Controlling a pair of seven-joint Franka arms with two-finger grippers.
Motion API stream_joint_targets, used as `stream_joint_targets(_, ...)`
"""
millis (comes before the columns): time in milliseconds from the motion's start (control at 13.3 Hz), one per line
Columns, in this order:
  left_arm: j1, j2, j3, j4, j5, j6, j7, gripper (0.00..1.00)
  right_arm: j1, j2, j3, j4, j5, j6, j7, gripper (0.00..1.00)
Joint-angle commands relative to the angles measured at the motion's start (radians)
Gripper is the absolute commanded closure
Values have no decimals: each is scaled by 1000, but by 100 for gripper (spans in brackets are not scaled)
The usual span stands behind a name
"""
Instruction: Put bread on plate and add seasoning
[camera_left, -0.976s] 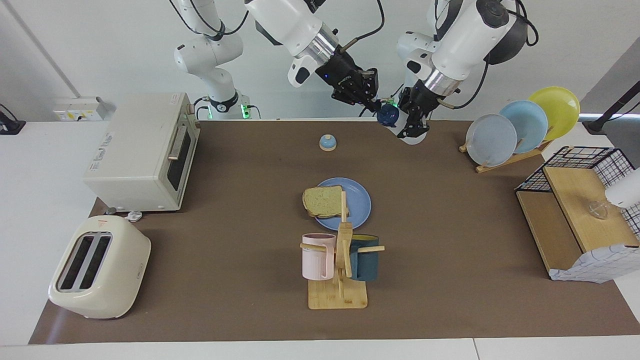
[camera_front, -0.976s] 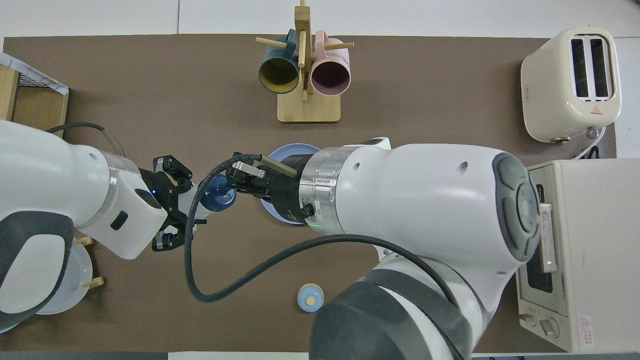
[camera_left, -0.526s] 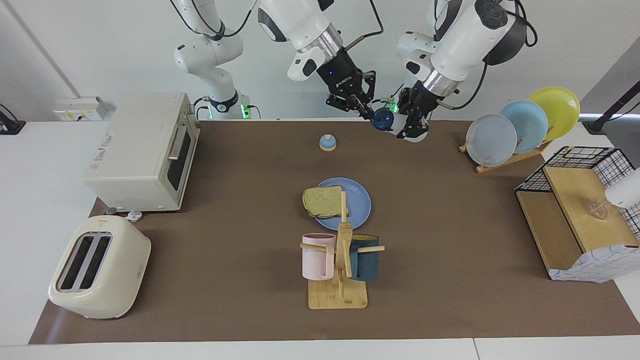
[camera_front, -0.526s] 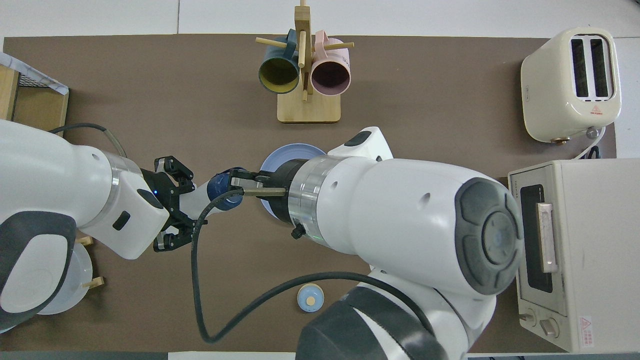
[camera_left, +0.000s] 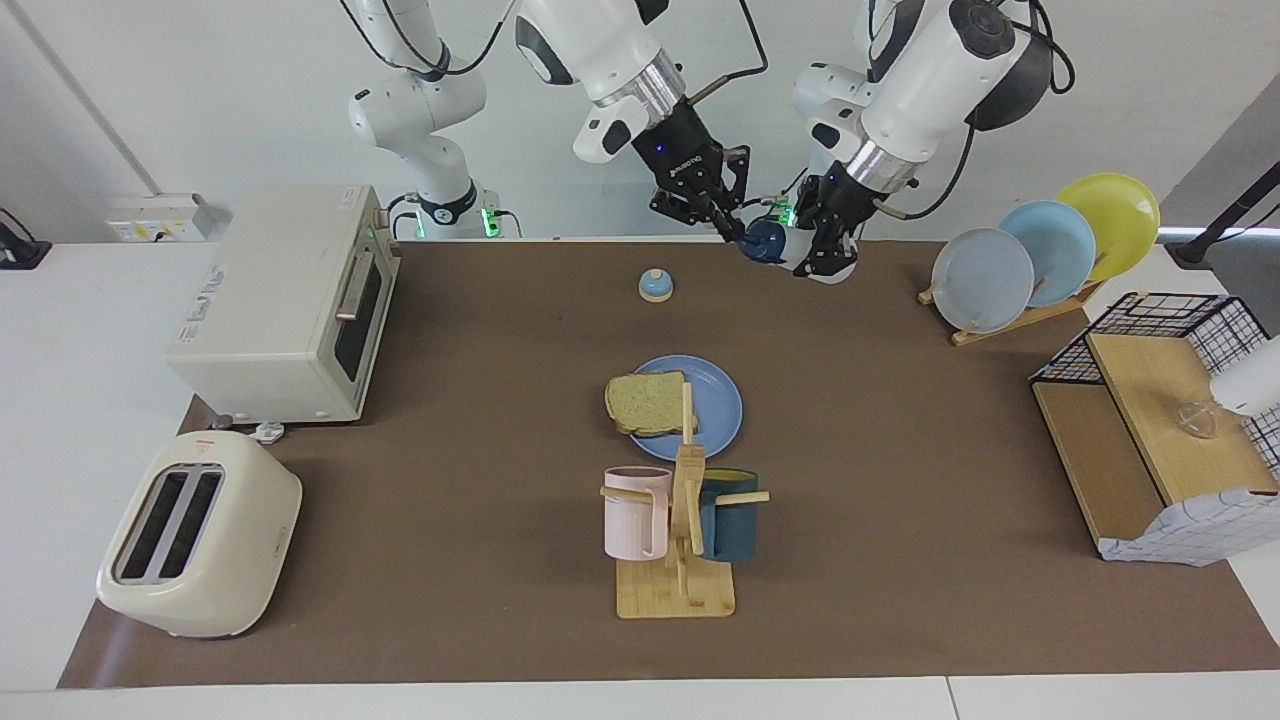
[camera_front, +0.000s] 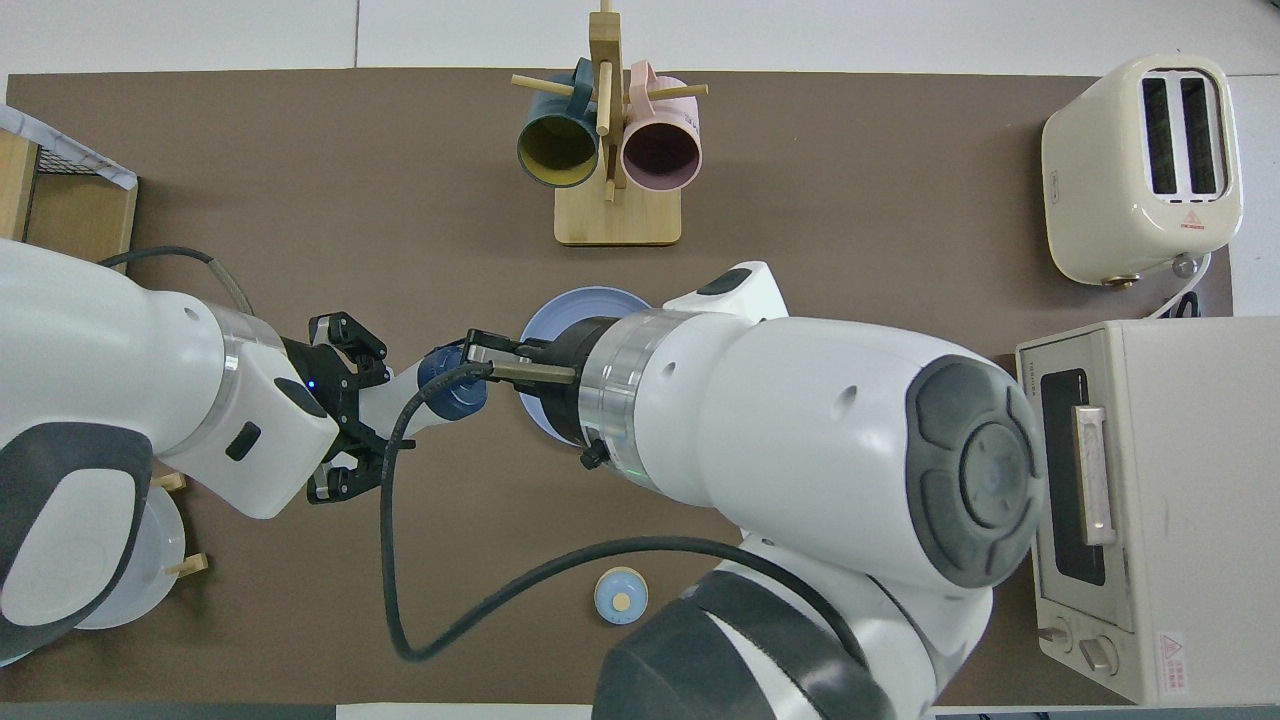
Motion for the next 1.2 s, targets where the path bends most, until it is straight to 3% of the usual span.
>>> stream_joint_targets(0,-5,-34,0,-34,5,-13,8,100,-28,-13,-3,-18,67,25,98,100)
stream_joint_targets(526,0,-34,0,-34,5,-14,10,100,-28,-11,-3,-16,221,46,357,100)
stream_joint_targets(751,1,-34,0,-35,5,-14,10,100,-17,-10,-3,-25,258,144,438,100)
stream_joint_targets(1126,3,-40,0,-40,5,-13,10,100,-15,-13,-3,-38,263,160,389,100)
